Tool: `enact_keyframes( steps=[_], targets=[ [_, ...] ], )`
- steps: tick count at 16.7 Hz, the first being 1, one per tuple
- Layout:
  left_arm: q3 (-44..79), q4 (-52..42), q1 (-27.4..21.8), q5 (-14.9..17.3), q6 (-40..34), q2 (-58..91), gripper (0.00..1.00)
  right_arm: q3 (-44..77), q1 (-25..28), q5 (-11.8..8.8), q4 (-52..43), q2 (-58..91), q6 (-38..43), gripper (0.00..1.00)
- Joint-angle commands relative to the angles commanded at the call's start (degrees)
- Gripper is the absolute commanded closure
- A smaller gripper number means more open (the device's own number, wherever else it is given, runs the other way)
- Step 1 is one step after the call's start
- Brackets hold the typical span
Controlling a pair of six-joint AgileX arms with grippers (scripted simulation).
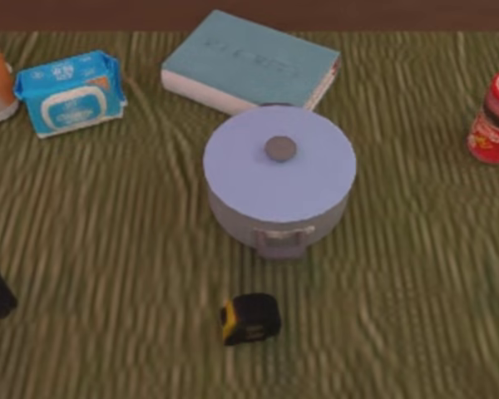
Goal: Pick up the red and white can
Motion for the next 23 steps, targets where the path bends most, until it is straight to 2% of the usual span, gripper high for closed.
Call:
enact_keyframes(
  steps=[5,10,16,23],
  targets=[
    [0.0,0.0,0.0,0.0,0.0,0.0,0.00,2.6,-0.1,0.1,-1.5,2.6,-0.1,0.00],
    [0.0,0.0,0.0,0.0,0.0,0.0,0.00,16.0,-0.3,0.2,-10.0,16.7,-0.9,0.00],
    [0.0,0.0,0.0,0.0,0.0,0.0,0.00,42.9,0.0,-0.3,-27.0,45.0,-2.6,0.00],
    [0.0,0.0,0.0,0.0,0.0,0.0,0.00,82.0,0.2,-0.8,-50.9,85.0,-4.7,0.00]
  ],
)
